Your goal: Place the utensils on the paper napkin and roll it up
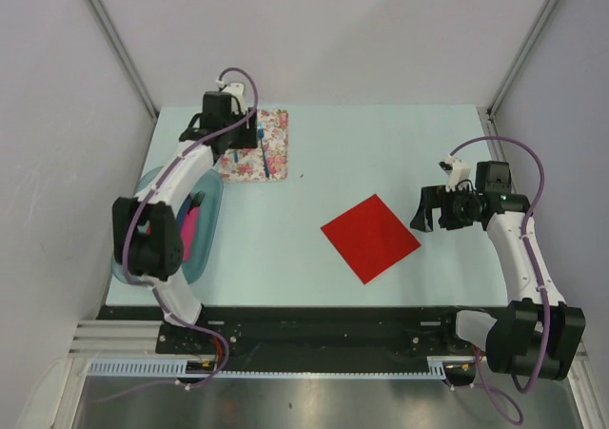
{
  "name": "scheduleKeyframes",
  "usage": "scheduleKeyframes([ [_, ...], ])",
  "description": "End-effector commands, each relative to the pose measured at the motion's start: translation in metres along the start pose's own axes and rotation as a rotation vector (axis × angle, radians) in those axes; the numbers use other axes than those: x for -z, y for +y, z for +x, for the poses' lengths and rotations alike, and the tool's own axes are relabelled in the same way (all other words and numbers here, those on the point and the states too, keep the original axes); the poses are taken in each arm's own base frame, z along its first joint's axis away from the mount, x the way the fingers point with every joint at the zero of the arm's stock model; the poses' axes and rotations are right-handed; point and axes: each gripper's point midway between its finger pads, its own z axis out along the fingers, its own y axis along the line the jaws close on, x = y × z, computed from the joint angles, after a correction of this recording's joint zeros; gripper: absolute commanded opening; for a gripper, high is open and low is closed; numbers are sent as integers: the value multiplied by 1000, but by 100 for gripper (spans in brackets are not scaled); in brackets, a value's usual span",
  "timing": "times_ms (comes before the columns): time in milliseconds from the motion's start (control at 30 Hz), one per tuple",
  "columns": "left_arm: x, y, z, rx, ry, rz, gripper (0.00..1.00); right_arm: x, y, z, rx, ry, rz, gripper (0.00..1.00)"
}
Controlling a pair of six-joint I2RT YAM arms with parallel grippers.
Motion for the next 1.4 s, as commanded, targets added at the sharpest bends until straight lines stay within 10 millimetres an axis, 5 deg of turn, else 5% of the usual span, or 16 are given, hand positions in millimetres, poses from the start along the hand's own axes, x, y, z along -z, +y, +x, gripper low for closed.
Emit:
scheduleKeyframes([
  [0,-30,-8,-29,56,-66,-72,66,3,0,-8,11,-23,7,100],
  [233,-86,-8,-14,95,-8,-99,58,3,0,-8,10,-24,13,100],
  [367,-109,-12,-2,107,26,-85,45,2,-1,-8,7,-19,12,100],
  [667,-150,-8,29,121,92,-114,41,0,0,-7,7,-11,11,100],
  [933,-175,-3,44,137,132,-147,34,-3,-2,-5,-1,5,8,100],
  [1367,-183,4,59,210,198,-168,32,-4,-2,-5,-6,10,9,100],
])
